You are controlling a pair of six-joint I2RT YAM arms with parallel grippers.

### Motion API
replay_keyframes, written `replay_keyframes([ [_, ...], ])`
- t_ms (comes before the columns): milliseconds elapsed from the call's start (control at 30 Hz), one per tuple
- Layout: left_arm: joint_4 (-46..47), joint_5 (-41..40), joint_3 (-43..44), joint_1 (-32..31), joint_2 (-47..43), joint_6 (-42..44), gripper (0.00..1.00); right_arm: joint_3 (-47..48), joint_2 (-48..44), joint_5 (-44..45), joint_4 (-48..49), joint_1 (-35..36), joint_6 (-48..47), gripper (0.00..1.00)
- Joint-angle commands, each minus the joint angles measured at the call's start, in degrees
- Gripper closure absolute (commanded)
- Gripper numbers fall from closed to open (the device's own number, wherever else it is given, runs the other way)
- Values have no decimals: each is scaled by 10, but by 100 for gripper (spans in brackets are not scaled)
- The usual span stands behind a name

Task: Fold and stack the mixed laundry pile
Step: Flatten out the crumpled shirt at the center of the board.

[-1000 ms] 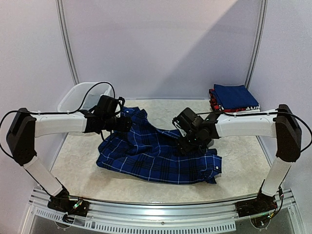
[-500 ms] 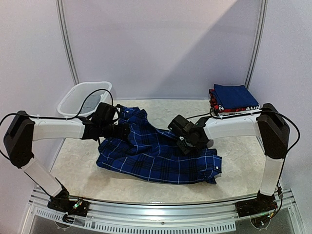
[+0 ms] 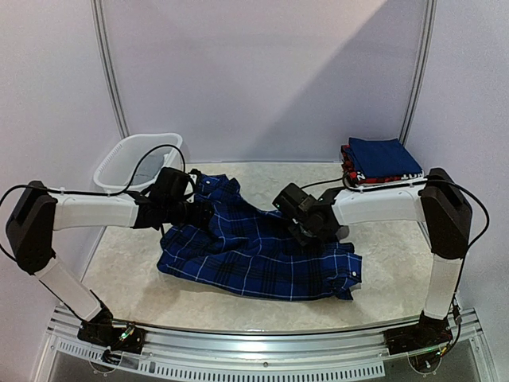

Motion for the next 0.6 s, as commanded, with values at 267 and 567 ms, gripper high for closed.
replay_keyframes([
  [267, 14, 13, -23, -22, -12, -4, 31, 76, 1, -29, 53, -97, -13, 100],
  [567, 16, 12, -31, -30, -13, -5, 33, 197, 80, -68, 36, -169, -17, 100],
])
